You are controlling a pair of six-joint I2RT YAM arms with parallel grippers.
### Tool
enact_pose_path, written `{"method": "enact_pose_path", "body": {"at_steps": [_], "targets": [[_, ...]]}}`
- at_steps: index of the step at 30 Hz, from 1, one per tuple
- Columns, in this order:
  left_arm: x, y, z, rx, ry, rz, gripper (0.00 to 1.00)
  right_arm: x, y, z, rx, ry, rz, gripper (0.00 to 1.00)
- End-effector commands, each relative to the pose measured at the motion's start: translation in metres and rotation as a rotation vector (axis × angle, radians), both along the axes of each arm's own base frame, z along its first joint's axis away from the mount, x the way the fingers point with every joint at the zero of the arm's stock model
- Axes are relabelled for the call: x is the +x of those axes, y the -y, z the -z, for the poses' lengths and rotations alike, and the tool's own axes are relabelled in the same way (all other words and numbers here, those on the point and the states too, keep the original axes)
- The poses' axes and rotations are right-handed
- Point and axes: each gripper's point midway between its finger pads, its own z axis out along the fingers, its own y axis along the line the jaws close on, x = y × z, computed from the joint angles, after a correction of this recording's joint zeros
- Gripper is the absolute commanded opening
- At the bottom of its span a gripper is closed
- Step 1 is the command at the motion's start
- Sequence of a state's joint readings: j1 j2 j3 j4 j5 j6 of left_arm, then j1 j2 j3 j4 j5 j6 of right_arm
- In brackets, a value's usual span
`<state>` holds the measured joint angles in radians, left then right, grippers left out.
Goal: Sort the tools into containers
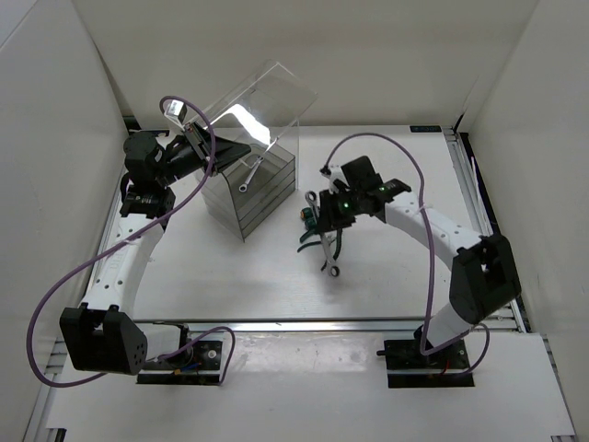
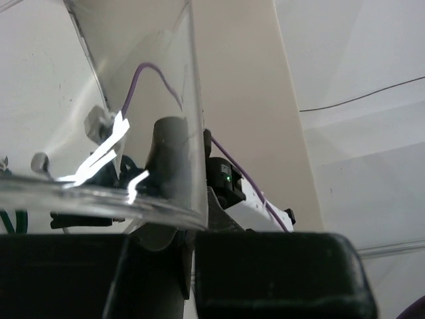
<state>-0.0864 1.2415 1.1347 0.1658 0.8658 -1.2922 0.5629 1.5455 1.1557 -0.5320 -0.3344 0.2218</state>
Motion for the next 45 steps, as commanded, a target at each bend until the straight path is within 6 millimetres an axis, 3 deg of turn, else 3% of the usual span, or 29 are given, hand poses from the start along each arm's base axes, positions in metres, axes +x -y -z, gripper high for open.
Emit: {"method": "enact_pose_path", "body": {"at_steps": [1,8,16,21,31,41,45], "targets": [[0.022,-0.015,0.036,-0.045,-0.232,-0.099,0.10,0.015,-0.059,-0.068,0.282,0.016,-0.087,0.00],[0.022,-0.012,0.032,-0.053,-0.233,-0.094,0.10,0.064,-0.124,-0.148,0.551,-0.006,-0.070,0.00],[0.019,-0.009,0.026,-0.061,-0.226,-0.081,0.10,0.114,-0.165,-0.194,0.794,-0.039,-0.006,0.00],[0.020,-0.007,0.031,-0.058,-0.243,-0.074,0.10,0.141,-0.178,-0.189,0.853,-0.034,0.110,0.00],[0.013,-0.001,0.032,-0.055,-0.250,-0.053,0.10,0.165,-0.205,-0.198,0.936,-0.005,0.201,0.00],[0.013,0.001,0.034,-0.058,-0.259,-0.049,0.10,0.167,-0.222,-0.162,0.846,0.042,0.284,0.00],[0.014,0.000,0.032,-0.063,-0.253,-0.050,0.10,0.167,-0.225,-0.138,0.754,0.027,0.316,0.01]]}}
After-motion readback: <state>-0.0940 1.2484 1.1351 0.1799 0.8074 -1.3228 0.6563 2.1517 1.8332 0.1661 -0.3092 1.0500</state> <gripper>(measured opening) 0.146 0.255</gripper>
